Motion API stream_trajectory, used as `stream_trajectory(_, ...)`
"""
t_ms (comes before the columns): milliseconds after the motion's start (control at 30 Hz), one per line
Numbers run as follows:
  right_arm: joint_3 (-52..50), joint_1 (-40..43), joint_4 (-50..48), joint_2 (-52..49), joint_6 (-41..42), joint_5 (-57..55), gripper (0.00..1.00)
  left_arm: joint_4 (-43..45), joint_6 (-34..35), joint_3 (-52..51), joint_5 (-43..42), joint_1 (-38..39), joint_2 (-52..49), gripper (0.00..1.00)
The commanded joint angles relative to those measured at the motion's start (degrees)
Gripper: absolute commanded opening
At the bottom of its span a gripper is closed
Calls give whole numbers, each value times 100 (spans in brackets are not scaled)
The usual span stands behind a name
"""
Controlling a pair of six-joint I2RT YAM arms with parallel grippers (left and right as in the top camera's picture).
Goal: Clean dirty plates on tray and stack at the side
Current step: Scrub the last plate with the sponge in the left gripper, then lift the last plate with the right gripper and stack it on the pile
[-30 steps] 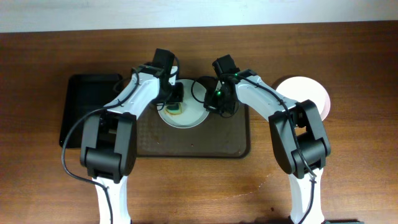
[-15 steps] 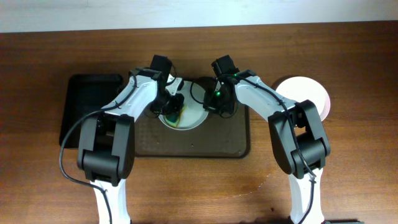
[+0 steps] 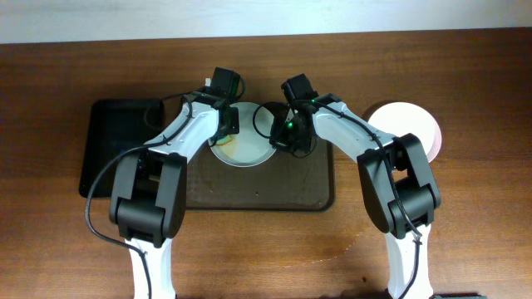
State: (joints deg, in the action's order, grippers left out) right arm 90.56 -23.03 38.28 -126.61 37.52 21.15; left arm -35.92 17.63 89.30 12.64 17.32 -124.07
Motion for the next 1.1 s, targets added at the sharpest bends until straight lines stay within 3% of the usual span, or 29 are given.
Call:
stream_trajectory(0,-179,22,129,-151,-107,-289,4,-387,-232,249,-431,-168,-227,1)
stream_trajectory(100,-179,22,127,-151,-105,-289,4,-839,-769,249,-2369,-173,-227,1)
stream_trajectory(167,-179,22,122,-151,-105,-289,4,-863,-1200,249,-4092,-173,-227,1)
stream_trajectory(300,-179,22,131,-151,-125,-284,4,-398,-1193,249,-5093,-267,-227,1)
stream_trajectory(500,-179,22,131,-151,-125,-260,4,-310,-363,535,-4441,-916,-221,1)
stream_trajectory(700,-109,57,181,-66,-433,-35,4,-1668,-404,1873,-3191,-1598,-221,1)
stream_trajectory(800,83,151,426,299,-863,-146,4,-1974,-570,2164,-3082,-1788,-221,1)
stream_trajectory(900,181,166,654,839,-1180,-846,4,-2055,-575,2131,-3077,-1775,-223,1)
stream_trajectory(1067,184,-267,1165,1902,-1530,-3786,4,-2074,-726,2127,-2699,-1770,-223,1)
